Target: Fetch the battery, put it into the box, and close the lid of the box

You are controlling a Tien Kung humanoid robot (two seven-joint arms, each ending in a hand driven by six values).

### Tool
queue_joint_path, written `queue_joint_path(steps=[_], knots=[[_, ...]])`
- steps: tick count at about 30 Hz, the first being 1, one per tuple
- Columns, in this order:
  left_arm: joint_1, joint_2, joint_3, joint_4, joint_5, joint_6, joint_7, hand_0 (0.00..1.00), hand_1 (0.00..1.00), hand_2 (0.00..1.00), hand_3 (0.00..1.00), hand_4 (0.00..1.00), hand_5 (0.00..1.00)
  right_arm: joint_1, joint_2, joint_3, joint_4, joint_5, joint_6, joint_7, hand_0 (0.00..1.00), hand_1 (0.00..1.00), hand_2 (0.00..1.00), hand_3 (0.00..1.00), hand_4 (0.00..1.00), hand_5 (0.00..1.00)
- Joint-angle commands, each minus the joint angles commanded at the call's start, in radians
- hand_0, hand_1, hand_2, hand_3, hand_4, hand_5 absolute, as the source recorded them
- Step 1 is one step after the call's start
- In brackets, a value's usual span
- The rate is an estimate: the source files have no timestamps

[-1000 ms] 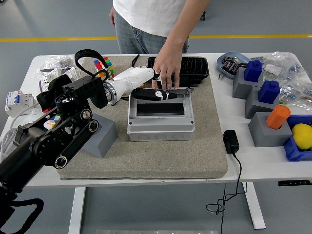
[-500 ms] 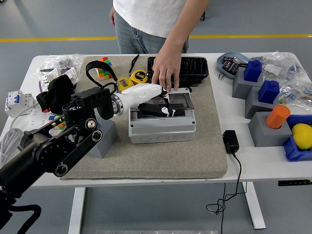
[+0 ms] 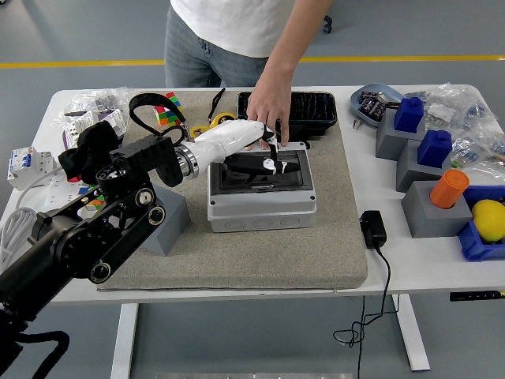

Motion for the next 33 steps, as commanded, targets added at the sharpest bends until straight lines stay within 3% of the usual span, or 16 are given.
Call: queue_joint_path(steps=[4, 5, 10, 11, 12, 16, 17, 22, 23, 24, 28, 29, 33], knots=[[0.034, -0.014, -0.103, -0.042, -0.107, -0.007, -0.033, 0.847, 0.763, 0.704, 0.542, 0.998, 0.998, -0.001, 0.002, -0.004, 0.000, 0.003, 0.000, 0.000, 0.813, 0.773, 0.756, 0.803, 0.998, 0.998], [0.051, -0.021, -0.148, -0.067, -0.153, -0.005, -0.051, 0.794, 0.763, 0.712, 0.650, 0.998, 0.998, -0.002, 0.002, -0.001, 0.000, 0.000, 0.000, -0.001, 0.813, 0.773, 0.756, 0.803, 0.998, 0.998], [0.095, -0.032, -0.319, -0.117, -0.361, 0.016, -0.104, 0.794, 0.763, 0.712, 0.650, 0.998, 0.998, -0.006, 0.004, 0.003, 0.000, -0.005, 0.000, -0.003, 0.813, 0.773, 0.756, 0.803, 0.998, 0.998], [0.098, -0.032, -0.338, -0.119, -0.406, 0.016, -0.107, 0.791, 0.786, 0.768, 0.760, 0.998, 0.998, -0.006, 0.004, 0.003, 0.000, -0.005, 0.000, -0.003, 0.813, 0.773, 0.757, 0.803, 0.998, 0.998], [0.110, -0.033, -0.374, -0.121, -0.445, 0.015, -0.114, 0.791, 0.786, 0.768, 0.760, 0.998, 0.998, -0.006, 0.005, 0.003, 0.000, -0.004, -0.001, -0.003, 0.813, 0.773, 0.757, 0.803, 0.998, 0.998], [0.156, -0.026, -0.509, -0.131, -0.614, 0.001, -0.134, 0.791, 0.786, 0.768, 0.760, 0.998, 0.998, -0.007, 0.009, 0.001, 0.000, 0.000, -0.002, -0.001, 0.813, 0.773, 0.757, 0.803, 0.998, 0.998], [0.163, -0.023, -0.535, -0.133, -0.653, 0.001, -0.137, 0.842, 0.863, 0.856, 0.869, 0.998, 0.998, -0.008, 0.009, 0.001, 0.000, 0.000, -0.002, -0.001, 0.813, 0.773, 0.757, 0.802, 0.998, 0.998], [0.222, 0.010, -0.669, -0.139, -0.857, 0.048, -0.158, 0.842, 0.863, 0.856, 0.869, 0.998, 0.998, -0.005, 0.010, 0.012, 0.000, -0.004, -0.003, 0.000, 0.813, 0.773, 0.757, 0.802, 0.998, 0.998], [0.233, 0.013, -0.701, -0.142, -0.900, 0.067, -0.160, 0.935, 0.975, 0.971, 0.998, 0.998, 0.998, -0.004, 0.010, 0.016, 0.000, -0.006, -0.003, 0.000, 0.813, 0.773, 0.757, 0.802, 0.998, 0.998], [0.242, 0.014, -0.728, -0.145, -0.915, 0.086, -0.162, 0.935, 0.975, 0.971, 0.998, 0.998, 0.998, -0.004, 0.010, 0.019, 0.000, -0.008, -0.003, -0.001, 0.813, 0.773, 0.757, 0.802, 0.998, 0.998], [0.292, 0.015, -0.871, -0.169, -0.758, 0.187, -0.116, 0.935, 0.975, 0.971, 0.998, 0.998, 0.998, -0.005, 0.014, 0.027, 0.000, -0.008, -0.003, 0.000, 0.813, 0.773, 0.757, 0.802, 0.998, 0.998], [0.303, 0.014, -0.911, -0.172, -0.712, 0.210, -0.107, 0.998, 0.998, 0.998, 0.998, 0.998, 0.998, -0.005, 0.014, 0.027, 0.000, -0.007, -0.002, 0.001, 0.814, 0.773, 0.757, 0.802, 0.998, 0.998], [0.347, 0.005, -1.010, -0.174, -0.543, 0.216, -0.091, 0.998, 0.998, 0.998, 0.998, 0.998, 0.998, -0.008, 0.016, 0.036, 0.000, -0.011, 0.000, 0.001, 0.814, 0.773, 0.757, 0.802, 0.998, 0.998]])
